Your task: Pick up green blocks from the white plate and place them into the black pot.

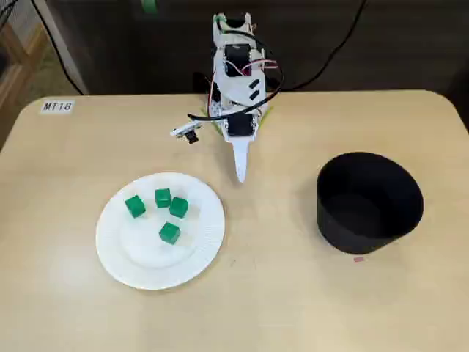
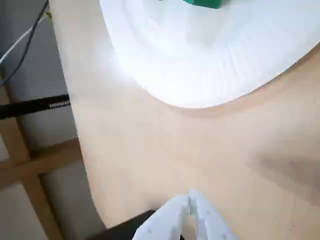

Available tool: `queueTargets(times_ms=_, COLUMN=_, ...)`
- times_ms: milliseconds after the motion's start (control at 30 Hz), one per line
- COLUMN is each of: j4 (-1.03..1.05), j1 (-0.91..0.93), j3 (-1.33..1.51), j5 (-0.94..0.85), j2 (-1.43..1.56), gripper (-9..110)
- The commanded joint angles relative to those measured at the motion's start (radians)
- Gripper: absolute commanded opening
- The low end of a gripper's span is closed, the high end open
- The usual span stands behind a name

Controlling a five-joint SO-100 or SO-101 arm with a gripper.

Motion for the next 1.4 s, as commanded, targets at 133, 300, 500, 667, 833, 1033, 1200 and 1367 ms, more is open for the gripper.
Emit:
queueTargets(times_ms=133, j4=-0.018, j1=0.035, j3=-0.746, j5=-0.032, j2=-0.741, gripper=-2)
queueTargets(times_ms=300, j4=-0.015, j1=0.031, j3=-0.752, j5=-0.025, j2=-0.750, gripper=-2)
queueTargets(times_ms=500, j4=0.011, j1=0.048, j3=-0.750, j5=-0.018, j2=-0.744, gripper=-2)
queueTargets(times_ms=667, j4=0.072, j1=0.077, j3=-0.756, j5=-0.018, j2=-0.703, gripper=-2)
queueTargets(times_ms=833, j4=0.106, j1=0.097, j3=-0.902, j5=-0.015, j2=-0.937, gripper=-3)
queueTargets(times_ms=1033, j4=0.270, j1=0.227, j3=-1.147, j5=0.057, j2=-1.207, gripper=-2)
queueTargets(times_ms=1200, j4=0.307, j1=0.391, j3=-1.149, j5=0.202, j2=-1.220, gripper=-2)
queueTargets(times_ms=1367, j4=0.334, j1=0.514, j3=-1.169, j5=0.322, j2=-1.301, gripper=-2)
